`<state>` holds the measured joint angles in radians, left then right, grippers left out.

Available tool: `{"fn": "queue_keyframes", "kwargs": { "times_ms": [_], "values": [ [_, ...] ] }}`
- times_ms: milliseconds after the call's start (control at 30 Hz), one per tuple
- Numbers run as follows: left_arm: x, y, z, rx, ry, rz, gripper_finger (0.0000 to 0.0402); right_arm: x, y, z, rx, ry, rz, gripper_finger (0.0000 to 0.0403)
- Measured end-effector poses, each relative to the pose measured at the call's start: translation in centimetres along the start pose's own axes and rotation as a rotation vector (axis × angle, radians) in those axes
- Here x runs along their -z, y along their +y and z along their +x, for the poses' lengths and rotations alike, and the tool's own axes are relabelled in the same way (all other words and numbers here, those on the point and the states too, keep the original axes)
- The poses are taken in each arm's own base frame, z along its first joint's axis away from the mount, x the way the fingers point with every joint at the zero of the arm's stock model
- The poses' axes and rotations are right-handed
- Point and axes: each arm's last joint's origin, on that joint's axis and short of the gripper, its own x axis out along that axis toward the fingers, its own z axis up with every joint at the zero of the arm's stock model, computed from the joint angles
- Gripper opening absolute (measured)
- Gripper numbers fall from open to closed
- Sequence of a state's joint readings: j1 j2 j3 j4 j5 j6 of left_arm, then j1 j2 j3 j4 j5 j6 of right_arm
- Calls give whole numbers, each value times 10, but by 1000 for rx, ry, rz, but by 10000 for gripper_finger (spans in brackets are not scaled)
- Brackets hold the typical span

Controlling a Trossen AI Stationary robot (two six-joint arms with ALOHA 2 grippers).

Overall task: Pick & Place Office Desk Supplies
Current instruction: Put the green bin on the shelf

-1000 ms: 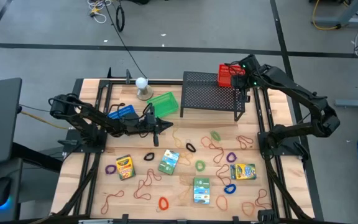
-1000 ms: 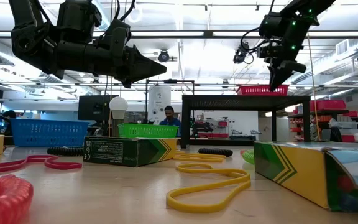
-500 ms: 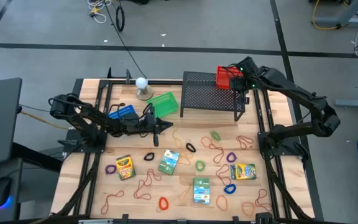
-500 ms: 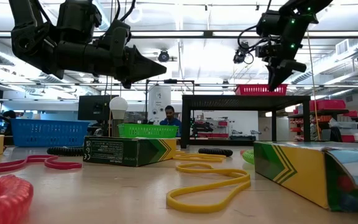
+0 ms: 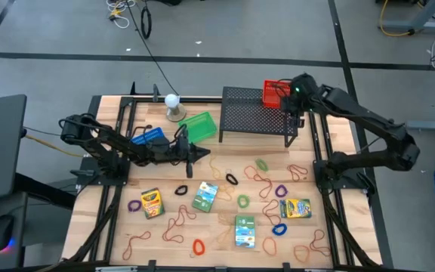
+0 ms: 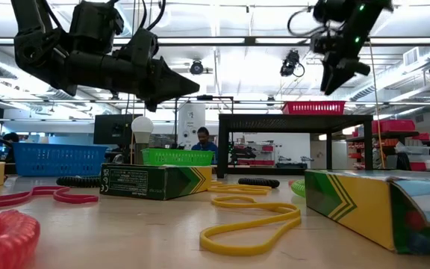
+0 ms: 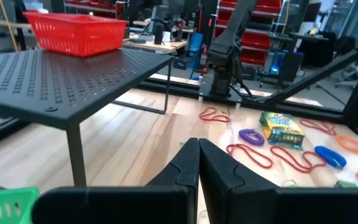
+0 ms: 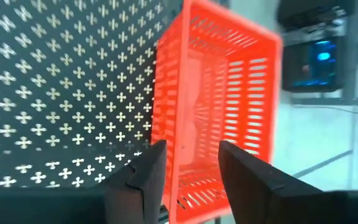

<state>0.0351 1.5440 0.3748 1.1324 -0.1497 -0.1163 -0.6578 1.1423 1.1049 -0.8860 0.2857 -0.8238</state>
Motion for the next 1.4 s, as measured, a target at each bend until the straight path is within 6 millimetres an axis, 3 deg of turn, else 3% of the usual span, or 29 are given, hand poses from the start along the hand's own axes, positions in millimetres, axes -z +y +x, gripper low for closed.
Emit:
{"fn": "queue_keyframes", "kwargs": {
  "times_ms": [167, 333, 467, 667, 833, 967, 1133, 1267, 1400],
  "values": [
    [0, 2, 0, -28, 4, 1, 10, -3, 17, -33, 18, -92, 128, 144],
    [4, 3, 0, -45, 43, 8, 5, -7, 44, -55, -51, -223, 258, 80],
    [10, 4, 0, -84, 96, 8, 5, -13, 80, -50, -126, -308, 286, 13],
    [11, 9, 1, -182, 138, -9, 12, -28, 141, -35, -188, -501, 342, 14],
    [9, 12, 6, -336, 198, 35, 43, -41, 175, -33, -229, -690, 437, 4],
    [5, 17, 14, -351, 256, 48, 59, -44, 189, -32, -229, -801, 537, 11],
    [-6, 19, 29, -325, 386, 5, 51, -50, 197, -24, -206, -949, 665, 8],
    [-16, 21, 37, -368, 521, 29, 64, -50, 205, -14, -208, -935, 654, 7],
    [-28, 27, 45, -409, 626, 24, 101, -49, 207, -12, -206, -914, 635, 10]
  ]
}}
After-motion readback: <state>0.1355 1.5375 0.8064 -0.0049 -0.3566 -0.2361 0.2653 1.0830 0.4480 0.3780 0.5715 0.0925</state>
